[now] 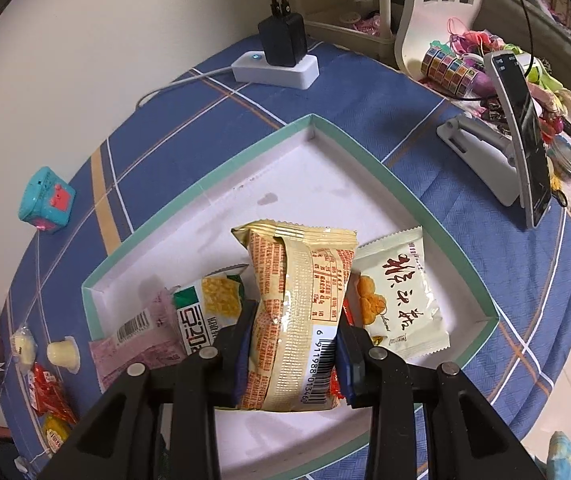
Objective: Organize snacks
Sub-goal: 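Open left tool over tray while right tool releases orange packet onto red bar, then move left tool to cow-print cake while right tool approaches yellow soft-bread packet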
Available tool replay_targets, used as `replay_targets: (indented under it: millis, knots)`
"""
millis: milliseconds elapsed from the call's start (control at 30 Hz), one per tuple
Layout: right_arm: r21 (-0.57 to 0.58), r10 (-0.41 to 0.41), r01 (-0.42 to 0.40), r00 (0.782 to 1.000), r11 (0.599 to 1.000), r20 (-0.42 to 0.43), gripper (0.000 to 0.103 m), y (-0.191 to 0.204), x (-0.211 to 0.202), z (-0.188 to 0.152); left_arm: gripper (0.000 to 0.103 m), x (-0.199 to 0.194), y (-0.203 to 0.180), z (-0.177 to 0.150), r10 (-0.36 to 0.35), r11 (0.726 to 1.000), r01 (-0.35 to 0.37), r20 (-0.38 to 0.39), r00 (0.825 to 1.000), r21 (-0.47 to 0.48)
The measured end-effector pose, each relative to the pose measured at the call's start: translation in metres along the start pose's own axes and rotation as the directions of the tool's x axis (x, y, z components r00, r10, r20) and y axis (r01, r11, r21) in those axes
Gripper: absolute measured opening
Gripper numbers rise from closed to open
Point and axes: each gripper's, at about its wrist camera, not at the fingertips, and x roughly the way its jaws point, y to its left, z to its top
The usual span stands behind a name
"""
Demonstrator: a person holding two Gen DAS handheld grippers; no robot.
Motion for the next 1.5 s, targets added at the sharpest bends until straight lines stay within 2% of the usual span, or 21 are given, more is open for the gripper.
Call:
replay_targets:
  millis: [433, 567, 667, 800, 967, 1100, 1300, 1500]
  knots:
    - [0.002, -0.012, 0.012, 1.000, 1.000, -0.006, 0.039, -0.001, 0.002, 0.000, 0.027, 0.001, -0.002, 0.001, 0.022, 1.000, -0.022, 0.001, 1.000, 0.013]
    - [0.011, -0.011, 0.011, 1.000, 1.000, 0.002, 0.060, -0.002, 0.000, 0.001, 0.036, -0.001, 0.003, 0.002, 0.043, 0.999, -0.043, -0.007, 0.999, -0.007]
    - [0.004, -0.014, 0.014, 1.000, 1.000, 0.011, 0.062, -0.001, -0.002, 0.001, 0.043, -0.004, 0.005, 0.003, 0.059, 0.998, -0.059, -0.004, 0.998, -0.014]
    - [-0.004, -0.010, 0.010, 1.000, 1.000, 0.009, 0.071, 0.001, -0.002, 0.001, 0.055, -0.009, 0.013, 0.005, 0.095, 0.994, -0.095, -0.006, 0.995, -0.051]
    - [-0.014, -0.003, 0.003, 1.000, 1.000, 0.010, 0.079, 0.003, -0.002, 0.000, 0.059, -0.016, 0.029, 0.009, 0.146, 0.983, -0.146, -0.002, 0.989, -0.112]
    - [-0.033, 0.002, -0.001, 1.000, 0.999, 0.021, 0.089, 0.007, -0.004, -0.001, 0.072, -0.024, 0.051, 0.012, 0.220, 0.957, -0.216, 0.000, 0.975, -0.196]
    - [-0.070, 0.008, -0.006, 1.000, 0.998, 0.024, 0.090, 0.016, -0.004, -0.004, 0.076, -0.026, 0.090, 0.010, 0.268, 0.899, -0.264, -0.038, 0.963, -0.350]
    - [-0.112, 0.016, -0.013, 0.999, 0.994, 0.028, 0.090, 0.028, -0.007, -0.009, 0.077, -0.035, 0.121, 0.006, 0.313, 0.836, -0.304, -0.059, 0.948, -0.456]
